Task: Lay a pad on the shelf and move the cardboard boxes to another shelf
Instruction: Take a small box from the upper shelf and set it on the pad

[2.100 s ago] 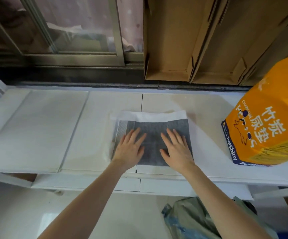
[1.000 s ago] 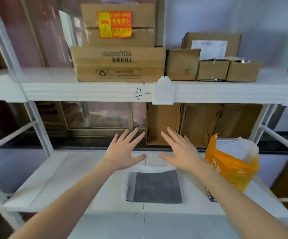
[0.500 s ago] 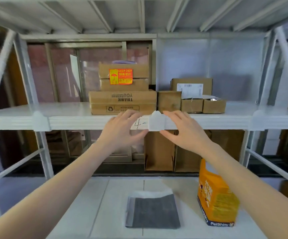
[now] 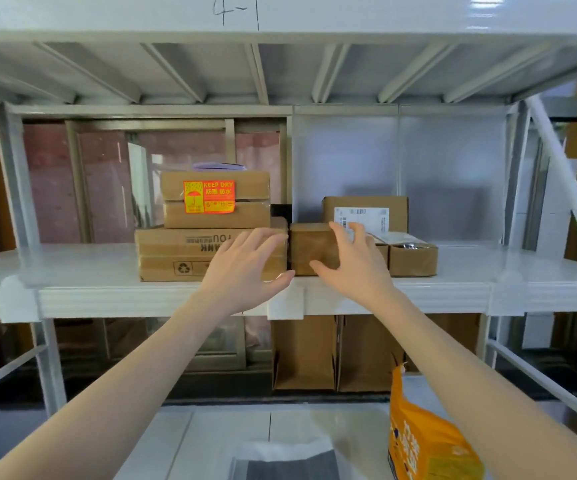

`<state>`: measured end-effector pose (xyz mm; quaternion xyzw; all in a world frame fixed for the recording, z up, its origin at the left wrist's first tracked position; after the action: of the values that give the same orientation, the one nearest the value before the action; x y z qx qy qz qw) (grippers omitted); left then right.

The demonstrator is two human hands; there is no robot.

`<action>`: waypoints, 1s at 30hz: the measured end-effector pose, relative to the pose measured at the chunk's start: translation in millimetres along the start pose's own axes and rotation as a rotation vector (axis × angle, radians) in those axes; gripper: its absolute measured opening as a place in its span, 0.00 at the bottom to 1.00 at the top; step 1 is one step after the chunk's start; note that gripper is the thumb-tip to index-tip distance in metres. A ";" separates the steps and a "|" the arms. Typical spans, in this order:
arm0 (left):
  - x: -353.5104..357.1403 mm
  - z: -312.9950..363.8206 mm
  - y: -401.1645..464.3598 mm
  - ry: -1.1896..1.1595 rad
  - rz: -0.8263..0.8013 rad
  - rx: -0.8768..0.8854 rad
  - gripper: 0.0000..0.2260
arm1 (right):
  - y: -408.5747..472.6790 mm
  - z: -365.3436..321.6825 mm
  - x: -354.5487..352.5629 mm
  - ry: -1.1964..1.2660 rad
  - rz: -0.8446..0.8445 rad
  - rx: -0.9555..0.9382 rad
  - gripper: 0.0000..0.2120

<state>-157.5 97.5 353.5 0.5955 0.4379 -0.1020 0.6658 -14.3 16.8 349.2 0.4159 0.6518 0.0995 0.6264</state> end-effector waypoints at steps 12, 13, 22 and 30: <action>28.5 -31.4 35.2 -0.014 0.087 -0.029 0.28 | 61.0 -10.4 39.6 -0.128 0.013 0.050 0.35; 29.1 -31.6 36.2 -0.019 0.092 -0.028 0.27 | 61.3 -9.1 39.3 -0.130 0.013 0.057 0.34; 29.7 -30.1 39.1 -0.055 0.124 -0.020 0.26 | 59.1 -10.6 34.5 0.009 0.096 0.074 0.32; 14.4 -20.5 33.6 -0.082 0.164 0.019 0.29 | 47.4 -16.6 -10.0 0.203 0.284 0.045 0.29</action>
<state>-136.2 130.2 368.9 0.6310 0.3589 -0.0758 0.6836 -10.8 46.7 390.6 0.5056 0.6483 0.2140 0.5276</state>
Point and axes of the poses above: each hand's wrist, its own y-axis towards the middle knuckle, its own x-axis out of the palm, z = x × y, the point moved 8 cm from there along y, towards the middle knuckle, and after that the axes turned 2 degrees about -x, right-handed, at the moved point
